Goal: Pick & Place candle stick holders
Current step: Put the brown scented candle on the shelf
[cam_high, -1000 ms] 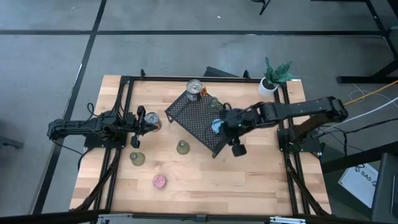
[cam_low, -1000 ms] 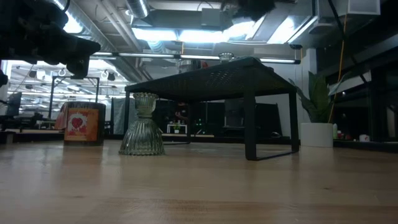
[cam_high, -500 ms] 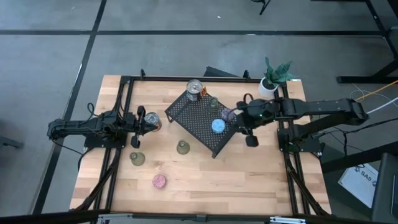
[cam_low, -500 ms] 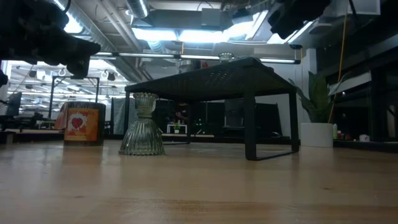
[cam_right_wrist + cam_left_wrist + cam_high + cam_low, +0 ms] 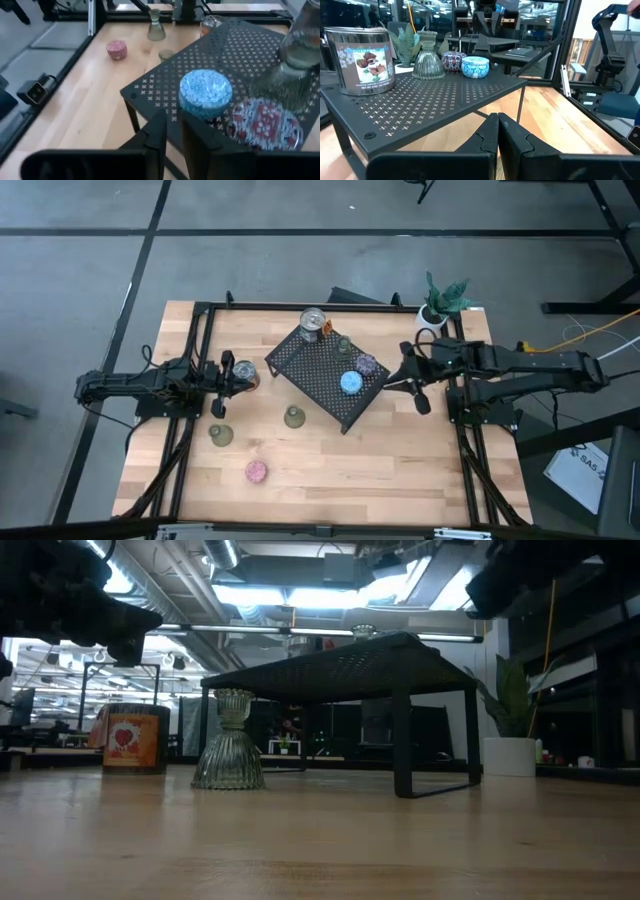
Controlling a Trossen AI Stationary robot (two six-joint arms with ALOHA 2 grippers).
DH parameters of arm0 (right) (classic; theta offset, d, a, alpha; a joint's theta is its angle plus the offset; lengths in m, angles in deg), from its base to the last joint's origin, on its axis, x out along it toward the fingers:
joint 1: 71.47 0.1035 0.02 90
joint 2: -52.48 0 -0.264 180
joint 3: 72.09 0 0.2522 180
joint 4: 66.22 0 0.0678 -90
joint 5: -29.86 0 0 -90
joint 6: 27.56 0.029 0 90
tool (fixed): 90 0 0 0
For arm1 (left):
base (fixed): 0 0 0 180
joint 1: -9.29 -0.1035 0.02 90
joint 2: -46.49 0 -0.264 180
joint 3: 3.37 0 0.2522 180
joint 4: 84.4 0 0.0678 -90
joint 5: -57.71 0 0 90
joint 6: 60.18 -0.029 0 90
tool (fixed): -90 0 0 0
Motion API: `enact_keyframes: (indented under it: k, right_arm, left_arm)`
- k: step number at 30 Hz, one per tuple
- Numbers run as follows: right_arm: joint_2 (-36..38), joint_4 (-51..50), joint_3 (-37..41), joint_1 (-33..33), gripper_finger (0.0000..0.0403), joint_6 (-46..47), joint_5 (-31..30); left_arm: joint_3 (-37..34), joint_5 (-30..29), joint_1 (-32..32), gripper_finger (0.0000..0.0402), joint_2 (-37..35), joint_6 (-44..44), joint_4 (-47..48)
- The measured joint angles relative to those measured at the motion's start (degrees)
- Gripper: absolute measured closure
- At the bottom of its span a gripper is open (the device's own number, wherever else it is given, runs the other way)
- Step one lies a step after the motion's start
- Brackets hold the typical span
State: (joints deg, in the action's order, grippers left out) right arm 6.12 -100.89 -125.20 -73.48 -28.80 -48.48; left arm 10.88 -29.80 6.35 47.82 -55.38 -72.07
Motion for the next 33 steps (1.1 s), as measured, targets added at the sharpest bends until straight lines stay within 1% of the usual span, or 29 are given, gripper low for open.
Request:
enact_keyframes:
  k: [8,11,16,21,26,33]
  right_arm:
    - [7.35,0.0,6.19,-0.51,0.0383,1.63,0.6]
    - [9.65,0.82,8.26,-0.74,0.0386,3.56,0.6]
    - [12.97,1.18,10.93,-2.12,0.0387,3.8,0.62]
    - [16.32,4.65,14.18,-2.55,0.0387,3.8,0.6]
    - [18.08,7.78,16.21,-1.82,0.0387,3.8,0.58]
    - [22.47,17.33,21.08,-0.46,0.0387,4.0,0.58]
  left_arm:
    - [0.0,0.01,0.0,0.04,0.0,0.0,0.02]
    - [0.0,0.01,0.0,0.04,0.0,0.0,0.0]
    - [0.0,0.01,-0.01,0.04,0.0,0.01,0.0]
    - [0.0,0.0,0.0,0.04,0.0,0.01,0.0]
    - [0.0,0.01,0.0,0.04,0.0,0.02,0.0]
    - [0.0,0.02,0.0,0.04,0.0,0.0,-0.02]
